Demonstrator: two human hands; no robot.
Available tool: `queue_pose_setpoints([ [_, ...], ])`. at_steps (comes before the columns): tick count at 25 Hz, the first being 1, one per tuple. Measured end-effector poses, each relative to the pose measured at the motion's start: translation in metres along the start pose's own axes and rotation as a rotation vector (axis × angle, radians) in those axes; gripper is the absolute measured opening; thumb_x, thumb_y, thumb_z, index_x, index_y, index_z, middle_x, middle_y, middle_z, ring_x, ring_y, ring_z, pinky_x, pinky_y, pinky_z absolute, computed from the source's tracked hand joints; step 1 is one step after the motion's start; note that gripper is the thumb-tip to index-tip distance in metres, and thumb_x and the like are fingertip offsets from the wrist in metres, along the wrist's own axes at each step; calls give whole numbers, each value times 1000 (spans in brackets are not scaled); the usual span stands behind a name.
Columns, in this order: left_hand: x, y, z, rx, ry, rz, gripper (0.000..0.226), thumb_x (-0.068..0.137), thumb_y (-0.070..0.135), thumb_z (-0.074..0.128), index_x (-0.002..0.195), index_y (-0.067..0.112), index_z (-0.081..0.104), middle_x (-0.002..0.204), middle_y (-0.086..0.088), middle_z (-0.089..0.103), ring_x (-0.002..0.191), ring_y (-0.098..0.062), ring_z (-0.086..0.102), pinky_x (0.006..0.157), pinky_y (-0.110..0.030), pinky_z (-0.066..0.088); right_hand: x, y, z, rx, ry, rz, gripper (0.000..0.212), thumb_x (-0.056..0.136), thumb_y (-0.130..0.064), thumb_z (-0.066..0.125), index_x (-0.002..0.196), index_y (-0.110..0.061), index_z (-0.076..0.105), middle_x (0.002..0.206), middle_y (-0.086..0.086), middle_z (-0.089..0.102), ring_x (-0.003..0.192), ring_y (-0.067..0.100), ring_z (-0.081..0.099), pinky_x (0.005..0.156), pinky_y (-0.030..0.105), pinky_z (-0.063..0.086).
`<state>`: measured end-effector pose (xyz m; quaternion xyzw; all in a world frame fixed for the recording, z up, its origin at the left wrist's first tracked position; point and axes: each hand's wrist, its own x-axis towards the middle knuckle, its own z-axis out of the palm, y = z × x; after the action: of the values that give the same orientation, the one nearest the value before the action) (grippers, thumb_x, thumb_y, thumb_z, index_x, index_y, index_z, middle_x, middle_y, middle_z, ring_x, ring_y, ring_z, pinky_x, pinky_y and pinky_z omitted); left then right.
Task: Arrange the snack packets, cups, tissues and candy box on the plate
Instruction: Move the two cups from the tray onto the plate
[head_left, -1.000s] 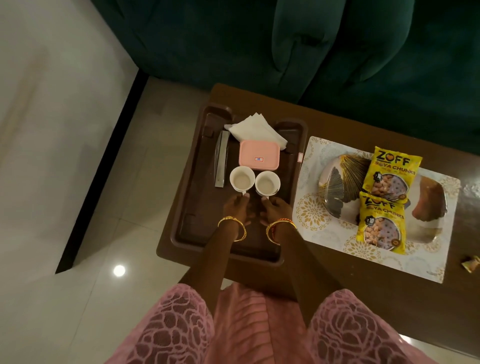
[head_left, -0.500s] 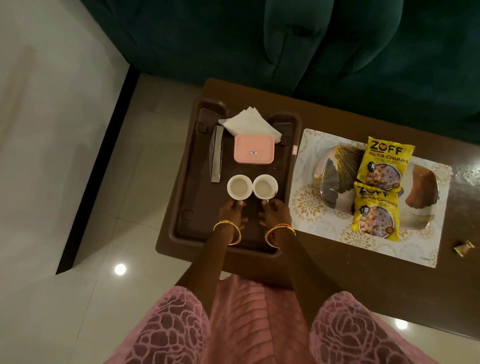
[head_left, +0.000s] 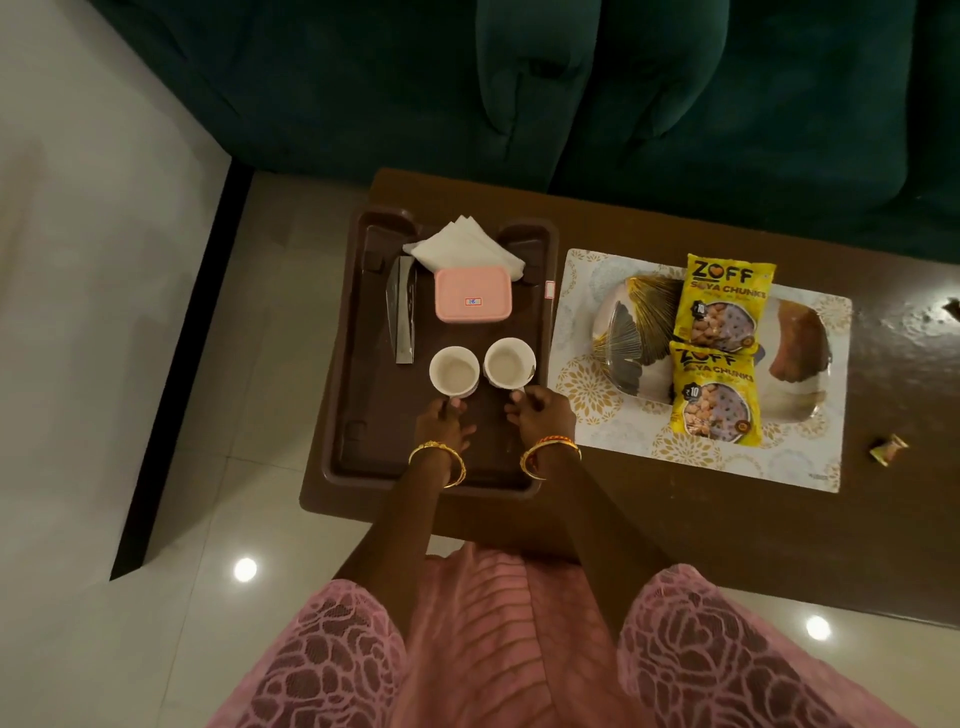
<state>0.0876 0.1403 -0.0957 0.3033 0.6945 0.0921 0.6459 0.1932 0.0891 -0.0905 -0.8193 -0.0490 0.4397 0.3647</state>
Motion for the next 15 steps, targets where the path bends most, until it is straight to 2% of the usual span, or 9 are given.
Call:
queue_pose_setpoints([
  [5,-36,10,19,105,-3,181,24,99,22,40,108,8,56,92,-3,58,61,-15,55,50,-21,42,-18,0,-49,0,22,-129,14,90,-15,55,99,-9,65,90,12,70,85,26,68,81,40,56],
  [8,-54,14,40,226,-39,248,29,99,23,40,113,4,57,97,-4,59,67,-21,58,52,-23,43,-19,3,-91,25,82,-164,17,94,-9,49,102,-2,62,92,16,69,82,26,69,73,36,58],
  [9,-59,14,51,273,-53,272,29,99,23,41,112,4,58,95,-5,59,65,-19,59,53,-26,45,-18,6,-107,-1,106,-175,19,94,-9,48,105,-1,61,94,17,69,83,26,69,70,35,58],
  [12,-72,11,89,384,-81,332,24,99,22,40,99,8,60,93,-6,63,50,-11,58,54,-28,48,-13,20,-161,-48,147,-199,23,95,-7,45,113,-1,58,94,19,70,87,30,69,72,41,58],
  [14,-78,5,117,405,-93,305,27,99,21,38,102,7,61,103,-8,63,52,-14,56,45,-19,44,-6,30,-195,-92,197,-200,24,93,-4,46,112,-2,59,91,19,71,87,32,68,78,48,56],
  [15,-80,2,131,406,-99,279,29,99,20,38,104,3,60,105,-9,63,54,-15,56,41,-17,42,-1,36,-211,-114,222,-192,24,93,-4,46,112,-1,60,93,20,72,89,33,67,81,46,55],
])
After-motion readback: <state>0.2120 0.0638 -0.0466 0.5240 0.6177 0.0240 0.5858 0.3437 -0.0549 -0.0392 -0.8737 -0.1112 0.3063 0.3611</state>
